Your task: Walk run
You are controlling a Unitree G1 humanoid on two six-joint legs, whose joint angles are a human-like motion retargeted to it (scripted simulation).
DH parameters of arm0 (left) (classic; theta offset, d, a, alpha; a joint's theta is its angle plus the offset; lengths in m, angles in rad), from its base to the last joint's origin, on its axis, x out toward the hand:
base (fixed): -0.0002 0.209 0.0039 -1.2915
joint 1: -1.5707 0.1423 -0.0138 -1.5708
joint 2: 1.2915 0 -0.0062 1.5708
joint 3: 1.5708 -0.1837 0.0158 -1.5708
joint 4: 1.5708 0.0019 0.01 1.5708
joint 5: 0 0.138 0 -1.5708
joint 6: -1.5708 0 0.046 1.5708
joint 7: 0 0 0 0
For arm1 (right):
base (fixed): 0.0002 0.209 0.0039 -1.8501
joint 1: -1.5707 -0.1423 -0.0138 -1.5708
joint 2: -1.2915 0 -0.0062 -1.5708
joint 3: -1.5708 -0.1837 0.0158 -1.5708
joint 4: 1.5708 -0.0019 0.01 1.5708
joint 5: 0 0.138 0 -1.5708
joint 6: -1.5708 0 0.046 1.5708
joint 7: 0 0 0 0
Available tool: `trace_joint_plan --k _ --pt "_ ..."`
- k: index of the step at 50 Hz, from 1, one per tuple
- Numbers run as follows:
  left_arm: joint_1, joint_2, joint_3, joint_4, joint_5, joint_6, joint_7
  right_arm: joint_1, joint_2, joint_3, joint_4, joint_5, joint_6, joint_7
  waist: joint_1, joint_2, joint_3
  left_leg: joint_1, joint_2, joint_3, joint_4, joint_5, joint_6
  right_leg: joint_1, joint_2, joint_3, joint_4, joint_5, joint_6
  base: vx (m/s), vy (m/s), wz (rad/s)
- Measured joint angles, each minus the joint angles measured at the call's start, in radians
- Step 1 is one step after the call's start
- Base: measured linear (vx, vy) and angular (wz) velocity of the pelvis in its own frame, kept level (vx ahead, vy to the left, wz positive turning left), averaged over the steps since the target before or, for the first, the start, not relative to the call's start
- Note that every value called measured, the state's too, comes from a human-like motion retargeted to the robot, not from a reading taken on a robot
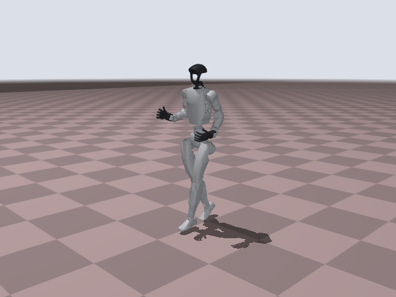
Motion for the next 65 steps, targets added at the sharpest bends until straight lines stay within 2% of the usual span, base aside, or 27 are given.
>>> trace_joint_plan --k 2,3,5,7,8,10,15,17,20,22,23,27,28,30,33,35,39,43,45,47,50,53,55,57,59,63,65 --pt "-0.057 0.024 -0.014 0.004 0.054 -0.027 0.021 0.046 -0.001 -0.012 0.010 -0.084 0.010 -0.050 -0.025 0.003 -0.035 -0.004 -0.017 0.047 0.076 -0.132 0.107 -0.029 0.019 -0.018 0.134 0.124 0.051 1.36 -0.11 0.81" --pt "-0.084 0.030 -0.039 0.018 0.084 -0.046 0.041 0.086 0.014 -0.026 0.040 -0.125 0.008 -0.068 -0.030 0.013 -0.055 -0.003 0.031 0.047 0.133 -0.177 0.080 -0.055 0.039 -0.027 0.228 0.195 0.076 1.30 -0.05 0.97" --pt "-0.210 0.005 -0.035 0.057 0.096 -0.064 0.081 0.134 0.046 -0.027 0.138 -0.164 -0.006 -0.081 -0.097 0.007 -0.073 -0.019 -0.047 -0.094 0.231 -0.259 0.083 -0.178 -0.003 -0.063 0.515 0.269 0.132 1.08 -0.04 0.74" --pt "-0.341 -0.037 -0.023 0.054 0.049 -0.010 0.054 0.193 0.099 -0.028 0.246 -0.163 -0.016 -0.086 -0.047 0.011 -0.068 0.037 -0.038 -0.066 0.227 -0.293 0.083 -0.253 -0.060 -0.090 0.692 0.257 0.130 0.82 -0.08 -0.18" --pt "-0.393 -0.061 -0.036 0.036 0.030 0.005 0.045 0.234 0.119 -0.030 0.283 -0.143 -0.020 -0.079 -0.027 0.037 -0.073 0.070 0.004 -0.063 0.200 -0.292 0.073 -0.277 -0.043 -0.113 0.677 0.224 0.110 0.74 -0.09 -0.05" --pt "-0.497 -0.079 -0.074 -0.012 -0.005 -0.006 0.073 0.317 0.113 -0.054 0.325 -0.084 -0.045 -0.040 0.011 0.056 -0.058 0.123 0.009 -0.078 0.159 -0.274 0.064 -0.343 -0.028 -0.094 0.673 0.129 0.085 0.73 -0.09 0.40" --pt "-0.609 -0.003 -0.185 -0.180 0.017 -0.051 0.164 0.489 0.054 -0.140 0.327 -0.061 -0.060 0.019 -0.112 0.096 -0.059 0.242 -0.029 -0.166 0.050 -0.129 0.019 -0.456 -0.092 -0.094 0.408 -0.078 0.167 0.94 -0.12 1.67" --pt "-0.598 0.044 -0.191 -0.229 0.033 -0.036 0.151 0.532 0.026 -0.143 0.318 -0.054 -0.070 0.017 -0.168 0.093 -0.067 0.289 -0.049 -0.192 0.033 -0.083 -0.003 -0.478 -0.132 -0.098 0.239 -0.145 0.153 0.90 -0.19 1.36" --pt "-0.554 0.096 -0.191 -0.256 0.056 -0.011 0.135 0.559 -0.001 -0.134 0.299 -0.033 -0.078 0.010 -0.204 0.079 -0.062 0.374 -0.078 -0.239 0.032 -0.049 -0.025 -0.495 -0.102 0.062 0.018 -0.228 0.088 0.91 -0.24 0.75" --pt "-0.504 0.119 -0.169 -0.239 0.069 0.003 0.124 0.532 -0.005 -0.112 0.296 -0.023 -0.072 0.004 -0.184 0.054 -0.055 0.426 -0.090 -0.216 0.064 -0.041 -0.033 -0.476 -0.080 0.242 -0.068 -0.167 0.141 0.86 -0.30 -0.10" --pt "-0.474 0.124 -0.158 -0.218 0.072 0.004 0.117 0.510 -0.004 -0.103 0.295 -0.027 -0.068 -0.002 -0.175 0.032 -0.056 0.446 -0.109 -0.203 0.096 -0.026 -0.036 -0.466 -0.096 0.263 -0.073 -0.075 0.184 1.04 -0.40 0.14" --pt "-0.320 0.082 -0.083 -0.054 0.129 -0.045 0.073 0.338 0.052 -0.056 0.340 -0.072 -0.059 -0.057 -0.183 0.014 -0.091 0.346 -0.081 -0.113 0.438 0.150 -0.121 -0.462 -0.075 0.208 0.082 -0.203 0.065 0.94 -0.38 0.46" --pt "-0.296 0.044 -0.054 0.014 0.150 -0.059 0.057 0.256 0.082 -0.071 0.375 -0.081 -0.061 -0.069 -0.175 0.014 -0.087 0.287 -0.062 -0.107 0.563 0.157 -0.161 -0.452 -0.083 0.225 0.104 -0.234 0.074 0.54 -0.11 0.59" --pt "-0.240 -0.054 -0.021 0.129 0.156 -0.060 0.069 0.144 0.130 -0.098 0.410 -0.078 -0.065 -0.058 -0.193 0.009 -0.078 0.215 -0.041 -0.092 0.730 0.143 -0.180 -0.408 -0.112 0.183 0.101 -0.251 0.077 0.53 -0.01 0.95" --pt "-0.154 -0.152 -0.002 0.190 -0.014 0.019 0.031 0.046 0.157 -0.067 0.357 -0.068 -0.082 -0.108 -0.199 -0.003 -0.072 0.153 0.033 0.026 0.755 0.080 -0.068 -0.326 -0.147 0.094 0.036 -0.223 0.063 0.64 0.00 0.85" --pt "-0.105 -0.163 0.024 0.210 -0.098 0.066 0.008 -0.008 0.144 -0.042 0.300 -0.060 -0.092 -0.143 -0.143 -0.029 -0.068 0.103 0.040 0.099 0.713 0.026 -0.030 -0.280 -0.170 0.052 -0.012 -0.182 0.065 0.55 -0.03 -0.04" --pt "-0.057 -0.075 0.041 0.222 -0.084 0.037 0.033 -0.079 0.062 -0.013 0.177 -0.058 -0.053 -0.067 -0.019 -0.038 -0.050 0.034 0.009 0.138 0.465 -0.088 -0.058 -0.199 -0.159 -0.040 -0.073 -0.140 0.090 0.56 -0.04 0.12" --pt "-0.076 -0.018 0.032 0.199 -0.023 0.006 0.067 -0.112 -0.037 -0.028 0.094 -0.097 0.018 0.042 0.017 0.007 -0.040 0.041 0.030 0.370 0.157 -0.145 -0.006 -0.114 -0.081 -0.115 -0.100 -0.198 0.079 0.56 0.01 1.33" --pt "-0.100 -0.018 0.029 0.188 -0.008 0.005 0.083 -0.110 -0.072 -0.038 0.080 -0.124 0.040 0.056 -0.002 0.028 -0.048 0.058 0.002 0.498 0.039 -0.182 -0.016 -0.073 -0.040 -0.173 -0.110 -0.243 0.070 0.65 -0.02 1.94" --pt "-0.130 -0.047 0.026 0.188 -0.003 0.004 0.108 -0.096 -0.084 -0.046 0.096 -0.154 0.050 0.055 -0.015 0.033 -0.062 0.056 -0.041 0.554 -0.028 -0.152 0.024 -0.038 -0.023 -0.231 -0.110 -0.266 0.082 0.65 -0.02 1.66" --pt "-0.192 -0.116 0.024 0.199 0.001 -0.008 0.157 -0.054 -0.060 -0.056 0.155 -0.188 0.064 0.053 -0.009 0.025 -0.084 0.059 -0.092 0.507 -0.064 -0.108 0.196 -0.009 -0.050 -0.310 -0.060 -0.224 0.163 0.67 -0.01 0.79" --pt "-0.235 -0.165 0.019 0.195 0.027 -0.036 0.218 0.001 0.011 -0.030 0.233 -0.201 0.065 0.068 0.051 0.019 -0.090 0.107 -0.057 0.468 -0.046 -0.193 0.206 -0.026 -0.090 -0.267 0.125 0.030 0.293 0.80 -0.02 -0.18" --pt "-0.266 -0.168 -0.012 0.188 0.040 -0.049 0.247 0.038 0.055 -0.034 0.275 -0.202 0.063 0.105 0.019 0.070 -0.091 0.117 -0.013 0.397 -0.020 -0.202 0.206 -0.123 -0.020 -0.146 0.317 0.163 0.342 0.56 0.21 1.53" --pt "-0.312 -0.150 -0.044 0.184 0.049 -0.037 0.234 0.079 0.081 -0.033 0.300 -0.213 0.064 0.140 -0.013 0.131 -0.093 0.105 0.007 0.301 0.018 -0.221 0.206 -0.207 0.046 -0.054 0.474 0.175 0.376 0.45 0.16 2.04" --pt "-0.352 -0.127 -0.084 0.181 0.067 -0.011 0.186 0.130 0.086 -0.030 0.315 -0.214 0.062 0.149 -0.020 0.178 -0.089 0.113 0.010 0.216 0.031 -0.221 0.206 -0.270 0.044 -0.023 0.561 0.094 0.351 0.50 0.23 2.02" --pt "-0.410 -0.058 -0.170 0.159 0.112 0.016 0.102 0.240 0.069 -0.042 0.330 -0.182 0.049 0.151 -0.037 0.219 -0.087 0.166 -0.038 0.037 0.009 -0.191 0.206 -0.354 -0.070 -0.028 0.560 -0.038 0.164 0.45 0.23 2.44" --pt "-0.438 -0.011 -0.208 0.143 0.139 0.007 0.084 0.283 0.063 -0.051 0.331 -0.160 0.044 0.163 -0.088 0.230 -0.093 0.184 -0.066 -0.065 0.010 -0.177 0.206 -0.386 -0.137 -0.053 0.482 -0.099 0.109 0.51 0.12 3.45"
